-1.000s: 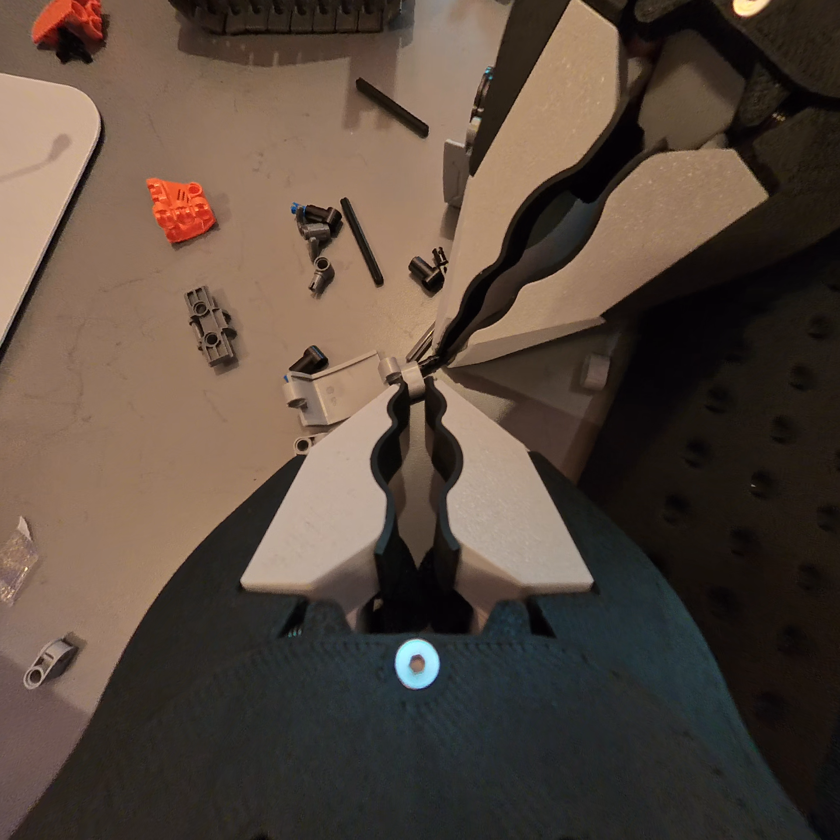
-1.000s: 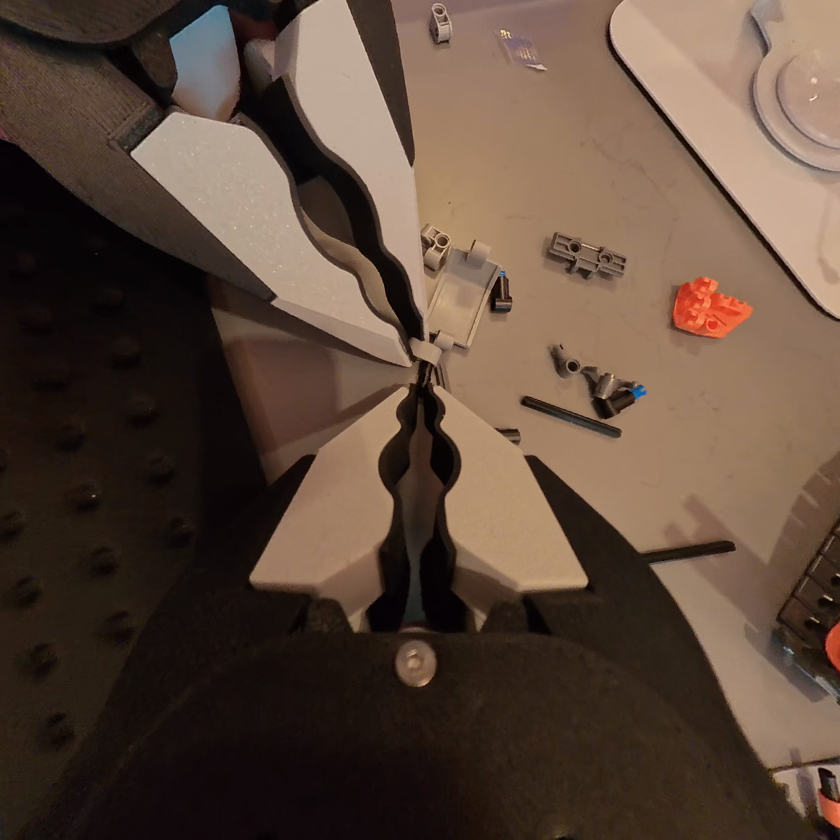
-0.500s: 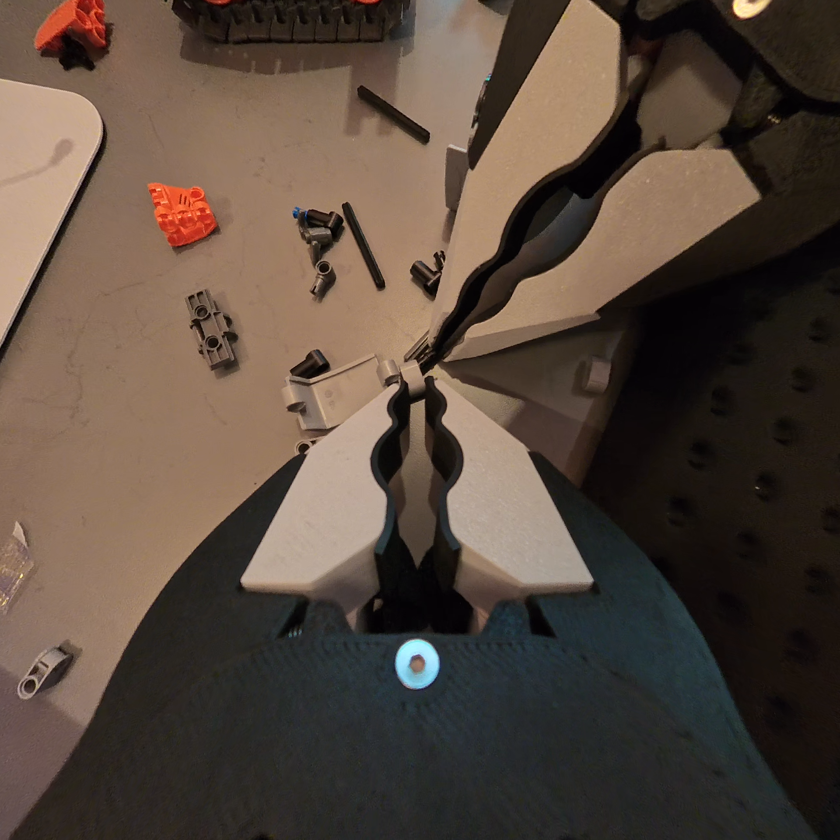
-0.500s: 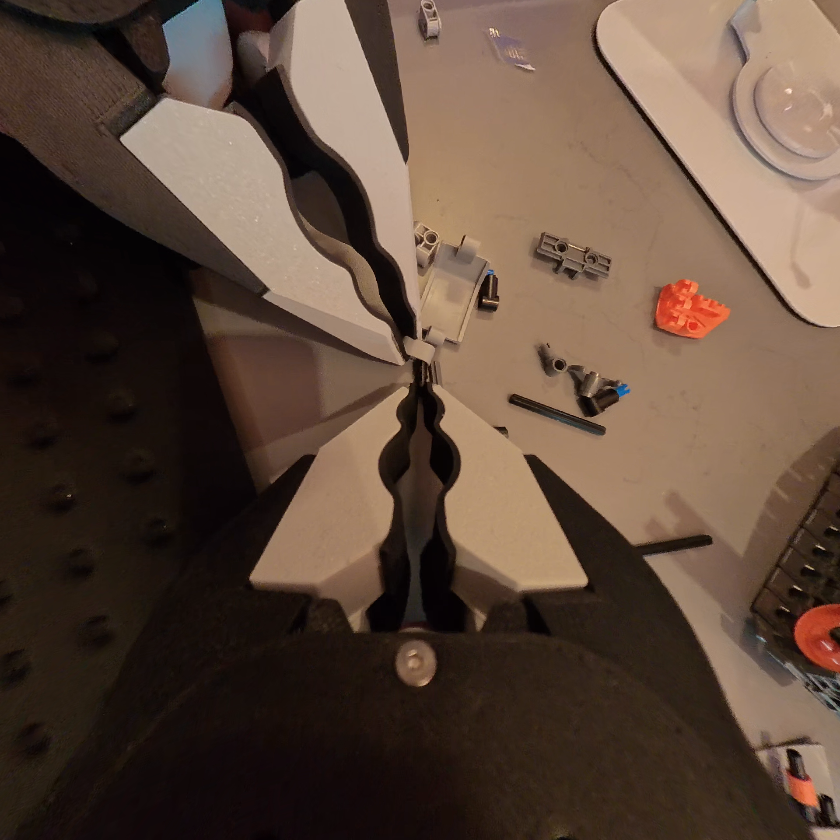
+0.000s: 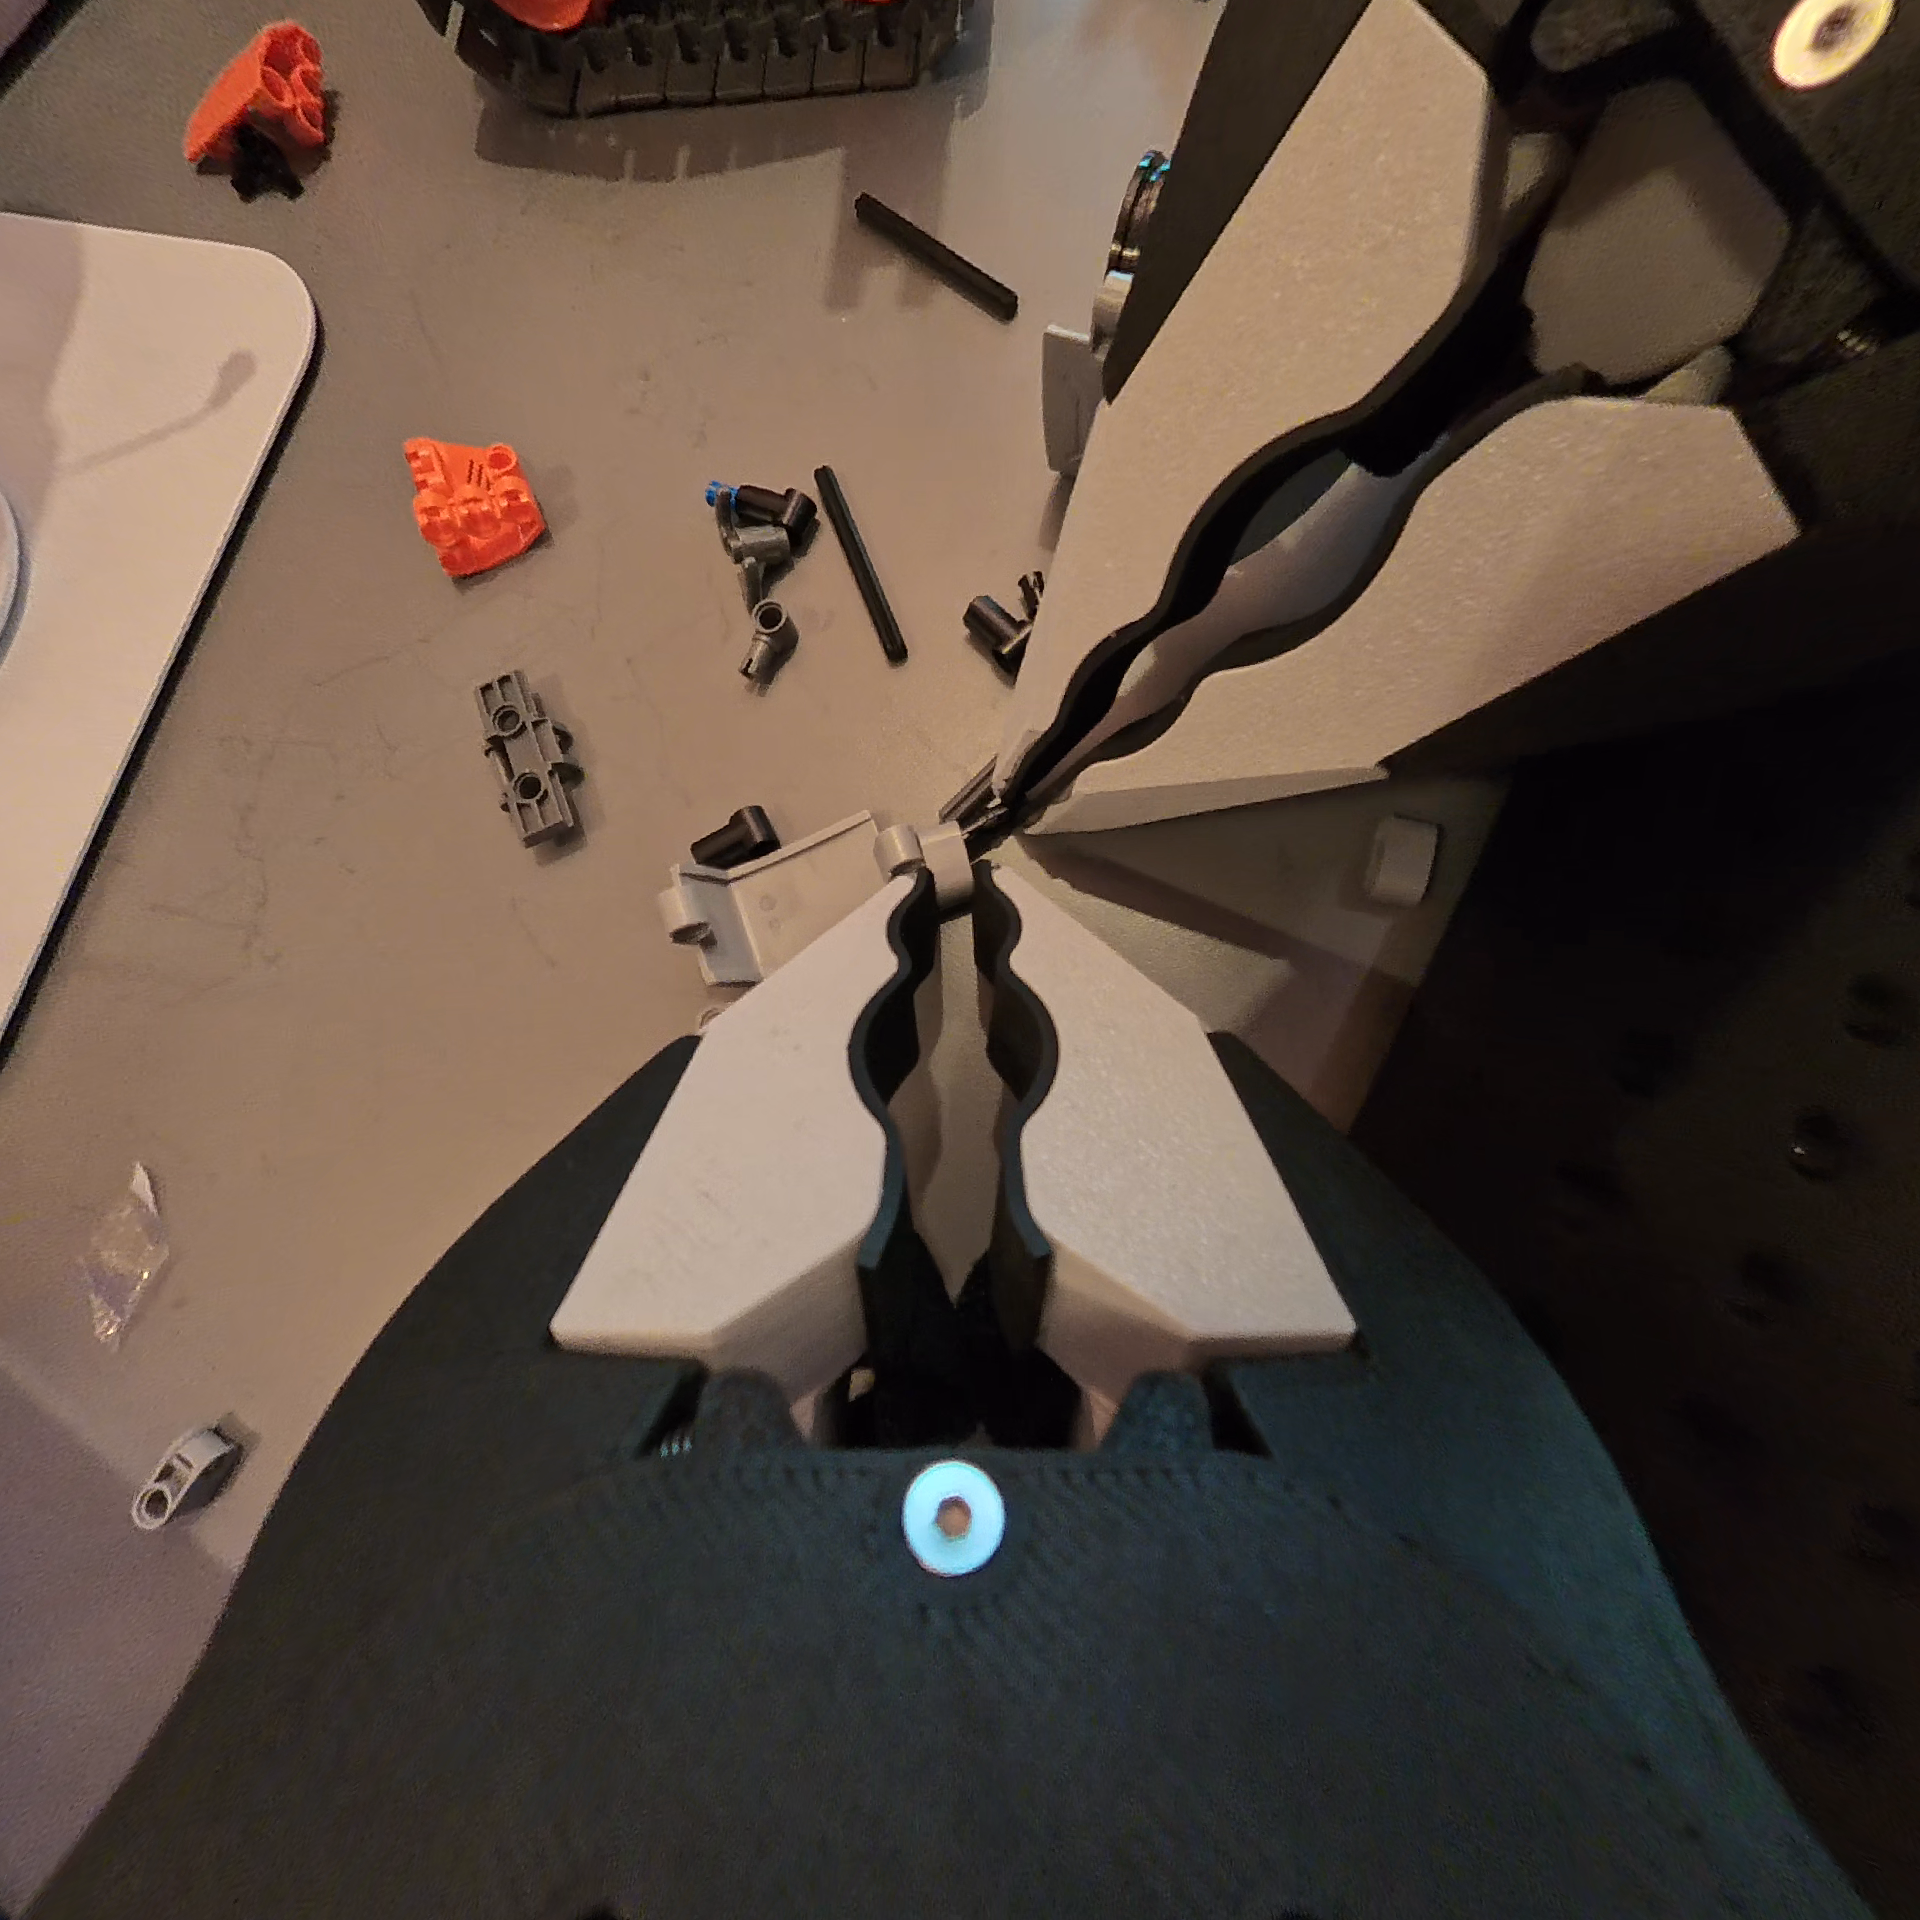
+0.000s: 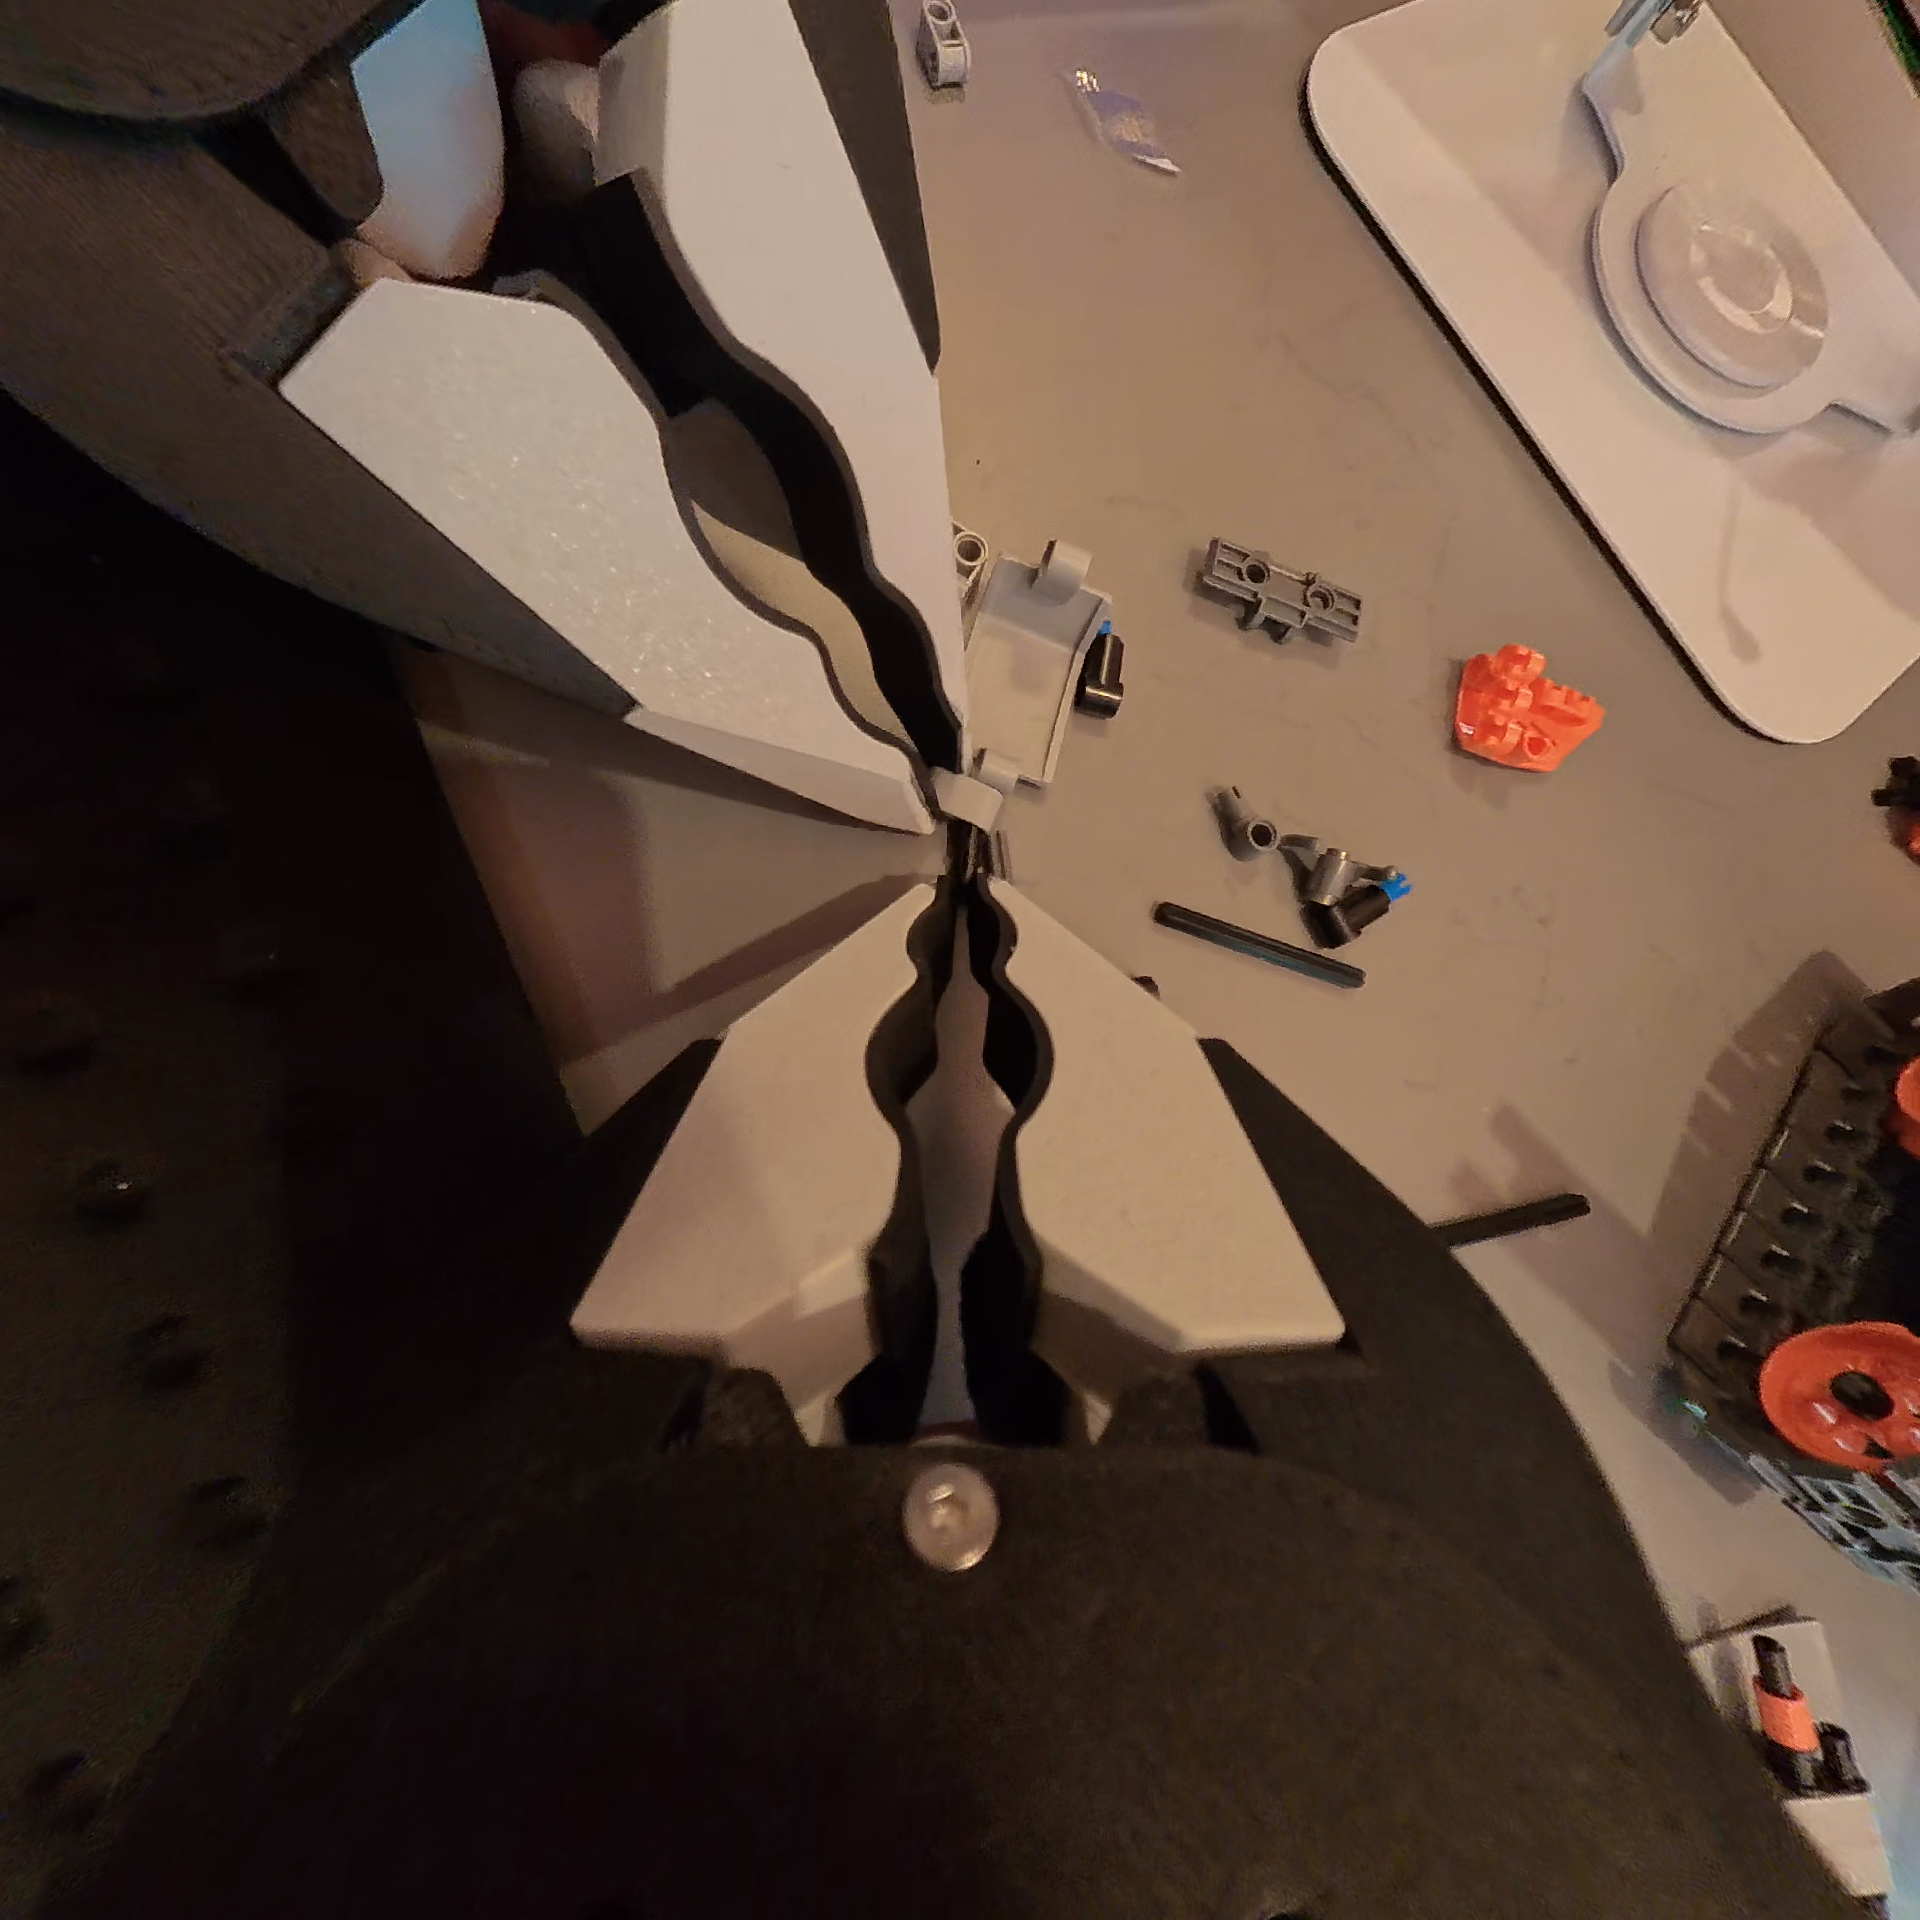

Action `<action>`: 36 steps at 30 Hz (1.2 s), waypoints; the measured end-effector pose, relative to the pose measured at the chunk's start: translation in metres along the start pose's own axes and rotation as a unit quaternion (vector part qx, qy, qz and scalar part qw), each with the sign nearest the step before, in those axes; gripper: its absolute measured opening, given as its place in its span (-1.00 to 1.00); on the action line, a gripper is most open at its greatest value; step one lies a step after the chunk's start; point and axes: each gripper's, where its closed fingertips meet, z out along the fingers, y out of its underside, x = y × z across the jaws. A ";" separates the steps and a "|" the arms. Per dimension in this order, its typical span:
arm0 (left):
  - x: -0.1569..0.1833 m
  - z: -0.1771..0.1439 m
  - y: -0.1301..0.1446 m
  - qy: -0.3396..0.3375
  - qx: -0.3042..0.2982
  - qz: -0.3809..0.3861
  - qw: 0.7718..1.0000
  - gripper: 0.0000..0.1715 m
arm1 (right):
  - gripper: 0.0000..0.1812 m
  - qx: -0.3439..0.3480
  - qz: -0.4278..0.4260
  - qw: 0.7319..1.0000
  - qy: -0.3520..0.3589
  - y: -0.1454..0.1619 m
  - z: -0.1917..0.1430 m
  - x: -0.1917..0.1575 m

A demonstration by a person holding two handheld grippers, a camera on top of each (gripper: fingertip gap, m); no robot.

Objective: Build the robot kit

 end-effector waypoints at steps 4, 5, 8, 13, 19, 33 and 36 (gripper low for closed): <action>0.000 0.001 0.000 -0.003 -0.003 -0.003 1.000 -0.95 | -1.00 0.000 0.009 1.000 0.001 0.000 0.000 0.002; 0.000 0.001 0.000 -0.005 -0.005 -0.005 1.000 -0.95 | -1.00 0.000 0.011 1.000 0.004 0.000 0.000 0.002; -0.001 0.002 -0.001 -0.009 -0.008 -0.017 1.000 -0.95 | -1.00 -0.003 0.009 1.000 0.014 0.000 0.001 0.003; -0.003 0.003 -0.002 0.006 -0.004 -0.055 0.998 -0.95 | -1.00 -0.005 -0.001 1.000 0.028 -0.001 0.002 0.003; -0.006 0.003 -0.002 0.013 -0.002 -0.075 0.997 -0.95 | -1.00 -0.010 -0.019 0.998 0.051 -0.003 0.003 0.003; -0.008 0.007 -0.005 -0.004 -0.001 -0.070 0.998 -0.95 | -1.00 -0.004 0.029 0.999 0.037 -0.003 0.005 0.008; -0.007 0.007 -0.007 0.007 0.003 -0.062 0.998 -0.96 | -1.00 0.009 0.016 1.000 0.019 -0.007 0.005 0.003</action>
